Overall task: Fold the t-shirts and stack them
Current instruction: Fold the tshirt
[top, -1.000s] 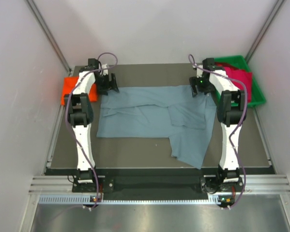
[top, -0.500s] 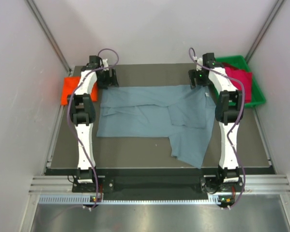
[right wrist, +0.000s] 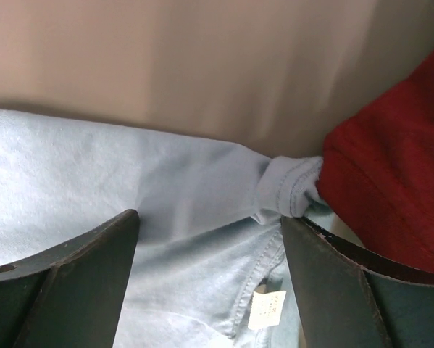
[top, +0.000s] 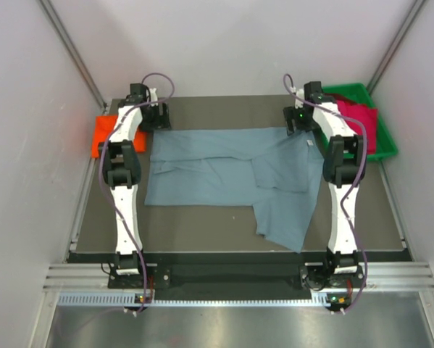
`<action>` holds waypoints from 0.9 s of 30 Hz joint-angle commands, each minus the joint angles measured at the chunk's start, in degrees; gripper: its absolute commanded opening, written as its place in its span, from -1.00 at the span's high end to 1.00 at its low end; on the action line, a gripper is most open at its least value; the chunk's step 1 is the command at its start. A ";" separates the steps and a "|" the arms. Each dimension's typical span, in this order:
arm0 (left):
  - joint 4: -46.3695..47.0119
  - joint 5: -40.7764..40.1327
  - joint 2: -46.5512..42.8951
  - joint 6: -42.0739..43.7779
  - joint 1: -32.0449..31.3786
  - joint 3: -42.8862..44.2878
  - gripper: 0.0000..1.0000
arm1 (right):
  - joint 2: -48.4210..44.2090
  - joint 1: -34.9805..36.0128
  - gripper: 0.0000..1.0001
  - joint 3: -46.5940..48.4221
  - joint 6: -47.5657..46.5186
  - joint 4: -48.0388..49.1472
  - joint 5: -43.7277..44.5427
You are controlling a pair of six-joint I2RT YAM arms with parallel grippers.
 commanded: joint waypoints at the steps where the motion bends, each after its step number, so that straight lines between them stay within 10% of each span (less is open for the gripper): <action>1: -0.77 -3.92 -2.86 1.72 2.22 -1.50 -0.79 | -5.90 -1.42 -0.60 -0.56 -0.50 0.50 1.70; 19: -2.00 -1.90 -4.10 1.81 2.66 -4.14 -0.79 | -8.38 -2.13 -0.52 -5.13 -1.82 -0.02 1.78; 25: -2.00 -2.25 -4.01 1.46 2.66 -5.89 -0.46 | -5.29 -2.21 -0.40 -5.05 -2.87 0.76 4.23; 26: -2.00 -2.60 -3.66 1.90 2.66 -6.51 0.24 | -4.33 -2.13 -0.26 -4.35 -3.48 1.20 5.03; 27: -2.00 -2.60 -3.66 1.90 2.66 -6.51 0.24 | -4.33 -2.12 -0.26 -4.34 -3.49 1.21 5.04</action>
